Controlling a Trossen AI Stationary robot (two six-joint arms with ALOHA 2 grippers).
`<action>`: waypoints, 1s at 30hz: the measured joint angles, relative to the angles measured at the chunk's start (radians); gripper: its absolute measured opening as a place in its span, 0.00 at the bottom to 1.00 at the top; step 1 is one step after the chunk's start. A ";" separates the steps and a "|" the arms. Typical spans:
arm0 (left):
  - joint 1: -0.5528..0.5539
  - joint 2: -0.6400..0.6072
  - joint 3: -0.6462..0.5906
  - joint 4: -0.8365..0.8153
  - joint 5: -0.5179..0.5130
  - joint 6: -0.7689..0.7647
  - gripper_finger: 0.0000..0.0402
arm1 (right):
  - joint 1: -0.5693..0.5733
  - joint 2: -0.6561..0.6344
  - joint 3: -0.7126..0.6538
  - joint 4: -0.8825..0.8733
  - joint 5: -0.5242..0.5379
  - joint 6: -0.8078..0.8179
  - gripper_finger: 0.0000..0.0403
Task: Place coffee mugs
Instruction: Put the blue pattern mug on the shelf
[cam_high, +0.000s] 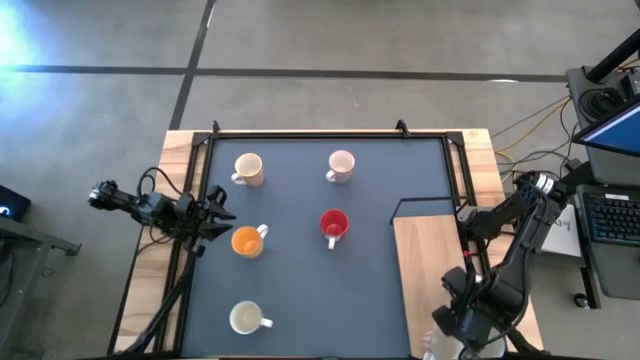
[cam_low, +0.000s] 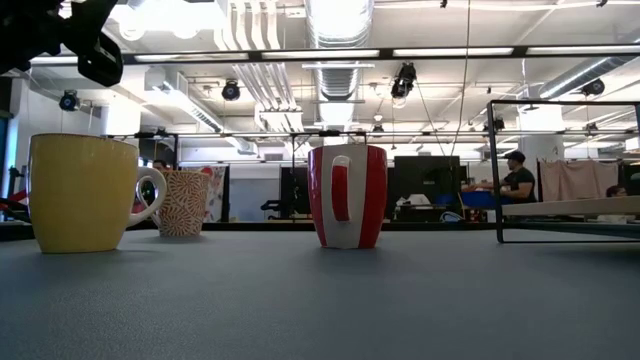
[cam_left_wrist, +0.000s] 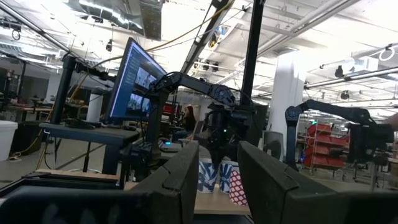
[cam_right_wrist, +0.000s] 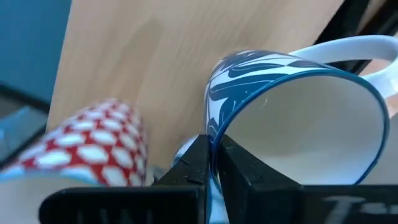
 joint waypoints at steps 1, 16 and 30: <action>0.000 0.000 0.000 0.000 0.000 0.000 0.24 | 0.002 0.000 0.000 0.017 -0.012 -0.007 0.04; 0.000 0.000 0.000 0.000 0.000 0.000 0.24 | 0.045 0.000 -0.008 0.050 -0.029 -0.036 0.05; 0.000 0.000 0.000 0.000 0.000 0.000 0.24 | 0.045 -0.001 -0.004 -0.017 -0.019 -0.074 0.06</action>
